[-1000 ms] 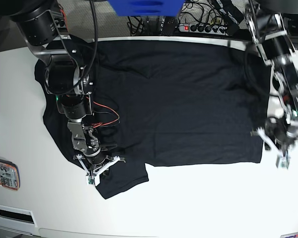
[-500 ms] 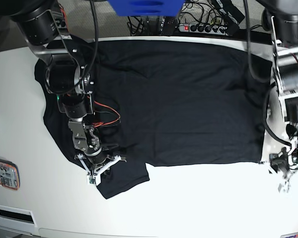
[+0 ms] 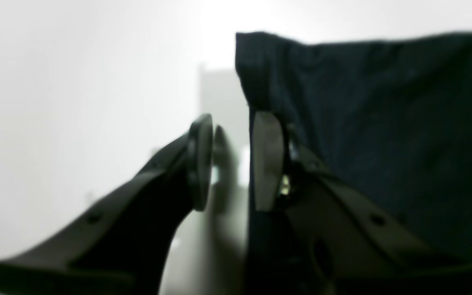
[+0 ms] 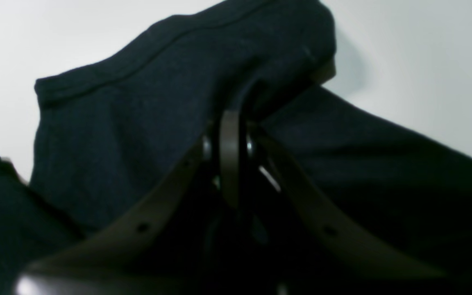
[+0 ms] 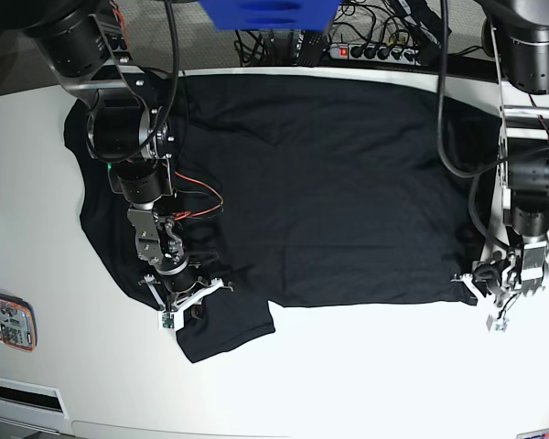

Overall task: Fold the T-shirt properly
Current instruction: 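Grasp the hem corners of the shirt with both grippers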

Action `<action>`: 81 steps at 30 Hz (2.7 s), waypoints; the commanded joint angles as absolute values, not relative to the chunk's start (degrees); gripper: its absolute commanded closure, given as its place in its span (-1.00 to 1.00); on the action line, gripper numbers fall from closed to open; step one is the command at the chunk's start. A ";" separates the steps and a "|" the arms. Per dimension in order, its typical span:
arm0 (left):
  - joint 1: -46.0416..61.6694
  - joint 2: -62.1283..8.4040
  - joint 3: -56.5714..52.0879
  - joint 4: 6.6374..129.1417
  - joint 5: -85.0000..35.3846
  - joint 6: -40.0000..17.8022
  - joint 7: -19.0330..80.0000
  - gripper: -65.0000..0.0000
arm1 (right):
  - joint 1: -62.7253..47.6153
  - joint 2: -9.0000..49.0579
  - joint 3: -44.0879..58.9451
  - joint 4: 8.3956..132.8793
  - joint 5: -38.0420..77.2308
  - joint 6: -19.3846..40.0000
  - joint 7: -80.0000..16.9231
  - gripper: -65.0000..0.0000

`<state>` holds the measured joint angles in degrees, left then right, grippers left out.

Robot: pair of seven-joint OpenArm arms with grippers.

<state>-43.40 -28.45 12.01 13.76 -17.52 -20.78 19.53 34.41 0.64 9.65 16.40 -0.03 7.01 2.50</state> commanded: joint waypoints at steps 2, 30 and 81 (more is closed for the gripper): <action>-43.30 -28.00 11.38 13.76 -20.35 -21.76 21.85 0.46 | 33.89 0.57 9.54 15.60 -1.19 6.64 -4.44 1.00; -35.30 -27.91 11.21 30.64 -23.25 -21.76 27.12 0.24 | 33.89 0.66 9.54 15.60 -1.19 6.73 -4.53 1.00; -27.91 -34.24 0.48 46.99 -28.62 -24.04 26.86 0.25 | 33.89 0.66 9.54 15.60 -1.27 6.73 -8.31 1.00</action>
